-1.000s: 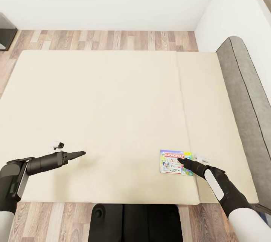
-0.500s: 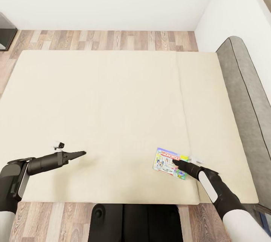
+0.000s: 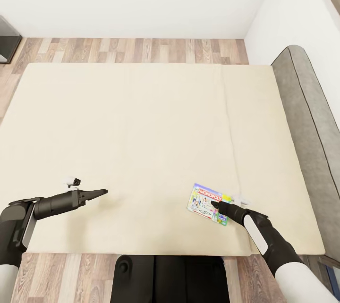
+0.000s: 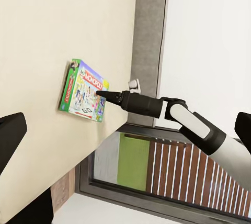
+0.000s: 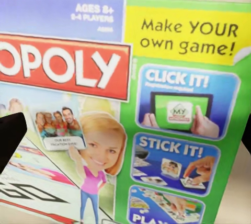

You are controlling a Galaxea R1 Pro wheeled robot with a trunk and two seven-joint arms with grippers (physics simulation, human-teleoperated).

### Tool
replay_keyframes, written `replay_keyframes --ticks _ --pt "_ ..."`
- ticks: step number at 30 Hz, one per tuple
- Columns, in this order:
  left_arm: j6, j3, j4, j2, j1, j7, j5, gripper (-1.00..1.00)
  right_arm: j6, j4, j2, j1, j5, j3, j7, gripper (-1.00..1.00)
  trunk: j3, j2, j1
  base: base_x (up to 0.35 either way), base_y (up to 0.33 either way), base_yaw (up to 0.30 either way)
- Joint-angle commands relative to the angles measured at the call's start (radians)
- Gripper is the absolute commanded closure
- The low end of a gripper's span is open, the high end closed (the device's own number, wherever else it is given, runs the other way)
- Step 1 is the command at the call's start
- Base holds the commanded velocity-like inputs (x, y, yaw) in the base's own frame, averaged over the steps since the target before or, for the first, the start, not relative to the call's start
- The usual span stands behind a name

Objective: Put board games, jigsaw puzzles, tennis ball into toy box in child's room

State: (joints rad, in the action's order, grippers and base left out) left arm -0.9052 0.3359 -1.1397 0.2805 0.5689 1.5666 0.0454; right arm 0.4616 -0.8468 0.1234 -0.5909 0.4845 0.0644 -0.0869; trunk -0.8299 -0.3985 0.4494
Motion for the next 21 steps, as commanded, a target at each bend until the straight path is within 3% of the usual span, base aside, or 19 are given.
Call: replay_keyframes --ticks 1,21 --pt "-0.011 0.000 0.000 0.000 0.000 0.004 -0.001 -1.00 0.004 -0.001 0.001 0.000 0.002 0.002 0.000 -1.00 -0.001 -0.001 0.001 0.000 0.044 0.000" --pt "-0.011 0.000 0.000 0.000 0.000 0.004 -0.001 -1.00 0.004 0.000 -0.001 0.000 0.002 0.003 -0.001 -1.00 -0.001 -0.001 0.001 0.000 0.099 0.000"
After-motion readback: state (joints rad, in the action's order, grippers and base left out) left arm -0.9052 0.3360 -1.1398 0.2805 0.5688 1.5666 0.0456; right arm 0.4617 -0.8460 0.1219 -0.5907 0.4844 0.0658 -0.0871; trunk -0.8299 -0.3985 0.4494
